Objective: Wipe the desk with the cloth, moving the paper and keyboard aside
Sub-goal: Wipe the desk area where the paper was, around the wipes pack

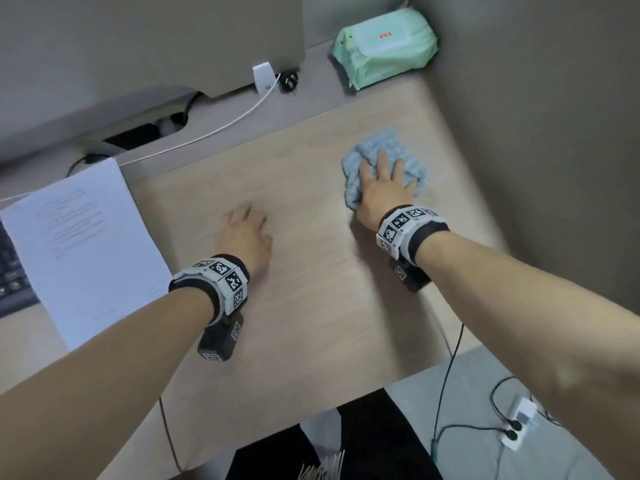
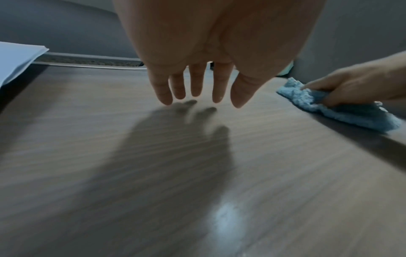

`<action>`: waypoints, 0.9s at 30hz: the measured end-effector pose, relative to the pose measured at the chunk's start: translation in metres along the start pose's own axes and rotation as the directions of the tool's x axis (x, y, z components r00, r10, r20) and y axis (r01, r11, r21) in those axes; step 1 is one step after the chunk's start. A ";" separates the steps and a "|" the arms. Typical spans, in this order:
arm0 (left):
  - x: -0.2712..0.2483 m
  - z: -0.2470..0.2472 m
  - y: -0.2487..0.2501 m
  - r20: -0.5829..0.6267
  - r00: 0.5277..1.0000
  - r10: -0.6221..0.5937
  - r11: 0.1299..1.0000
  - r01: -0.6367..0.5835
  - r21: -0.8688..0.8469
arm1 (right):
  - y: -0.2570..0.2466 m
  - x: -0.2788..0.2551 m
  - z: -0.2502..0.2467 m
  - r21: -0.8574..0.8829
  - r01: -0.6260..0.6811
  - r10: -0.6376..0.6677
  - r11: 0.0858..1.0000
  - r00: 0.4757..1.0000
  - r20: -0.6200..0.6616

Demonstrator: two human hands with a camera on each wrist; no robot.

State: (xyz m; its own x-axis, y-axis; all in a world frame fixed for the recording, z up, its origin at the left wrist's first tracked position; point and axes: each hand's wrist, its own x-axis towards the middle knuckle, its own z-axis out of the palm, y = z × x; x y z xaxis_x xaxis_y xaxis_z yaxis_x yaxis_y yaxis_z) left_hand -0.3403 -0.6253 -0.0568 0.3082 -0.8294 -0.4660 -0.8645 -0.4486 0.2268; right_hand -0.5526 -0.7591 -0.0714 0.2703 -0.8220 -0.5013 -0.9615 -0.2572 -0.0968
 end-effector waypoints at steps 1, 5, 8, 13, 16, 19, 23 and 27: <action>0.002 0.001 0.000 -0.004 1.000 -0.017 1.000 0.017 0.010 | -0.017 -0.004 0.003 -0.025 0.095 -0.095 0.995 0.995 0.026; 0.021 0.000 0.008 -0.041 0.996 -0.074 0.997 0.076 0.034 | -0.030 -0.030 0.028 -0.165 0.430 -0.421 0.888 0.903 0.086; 0.035 -0.008 0.016 -0.027 0.995 -0.093 0.995 0.094 0.035 | 0.013 -0.002 0.009 -0.171 0.358 -0.355 0.918 0.934 0.048; 0.042 -0.007 0.024 0.049 0.985 -0.166 0.986 0.166 0.005 | 0.025 0.062 -0.035 -0.053 0.038 -0.038 0.998 0.999 0.001; 0.044 -0.007 0.024 0.051 0.983 -0.176 0.984 0.176 0.005 | -0.016 0.066 -0.034 -0.102 0.249 -0.248 0.963 0.968 0.028; 0.045 -0.011 0.027 0.046 0.982 -0.183 0.983 0.183 -0.005 | -0.052 0.051 -0.018 -0.152 0.491 -0.484 0.858 0.871 0.086; 0.047 -0.018 0.030 0.079 0.980 -0.183 0.983 0.184 -0.006 | -0.027 0.057 -0.020 -0.160 0.455 -0.453 0.876 0.890 0.051; 0.047 -0.018 0.031 0.085 0.976 -0.201 0.979 0.202 0.001 | 0.053 0.093 -0.051 -0.124 0.105 -0.110 0.987 0.993 -0.030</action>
State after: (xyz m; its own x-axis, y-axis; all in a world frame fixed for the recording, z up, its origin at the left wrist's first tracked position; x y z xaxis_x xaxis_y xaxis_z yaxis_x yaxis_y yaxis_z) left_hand -0.3457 -0.6843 -0.0560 0.4407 -0.6910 -0.5729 -0.7849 -0.6064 0.1275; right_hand -0.5762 -0.8754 -0.0799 0.3758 -0.8037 -0.4613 -0.9141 -0.4034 -0.0417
